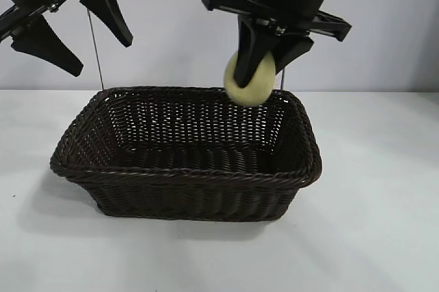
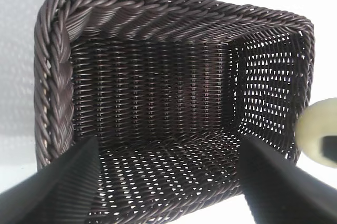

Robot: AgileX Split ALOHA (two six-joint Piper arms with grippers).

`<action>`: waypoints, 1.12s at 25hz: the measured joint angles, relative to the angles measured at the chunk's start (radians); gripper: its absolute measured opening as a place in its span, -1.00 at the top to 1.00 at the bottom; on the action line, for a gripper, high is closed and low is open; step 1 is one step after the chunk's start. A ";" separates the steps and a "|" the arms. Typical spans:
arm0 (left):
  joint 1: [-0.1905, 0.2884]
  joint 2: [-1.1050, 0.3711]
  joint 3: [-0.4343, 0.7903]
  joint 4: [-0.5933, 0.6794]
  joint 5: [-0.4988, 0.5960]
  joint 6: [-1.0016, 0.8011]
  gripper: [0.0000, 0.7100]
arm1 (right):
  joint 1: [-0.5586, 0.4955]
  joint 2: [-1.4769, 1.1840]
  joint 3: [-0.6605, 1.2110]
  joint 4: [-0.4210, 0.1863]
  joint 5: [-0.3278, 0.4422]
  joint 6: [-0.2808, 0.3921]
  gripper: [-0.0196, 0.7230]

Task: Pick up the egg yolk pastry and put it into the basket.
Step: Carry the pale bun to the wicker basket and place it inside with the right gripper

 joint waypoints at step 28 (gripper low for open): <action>0.000 0.000 0.000 -0.001 0.002 0.000 -0.50 | 0.028 0.152 -0.079 0.019 -0.017 0.007 -0.62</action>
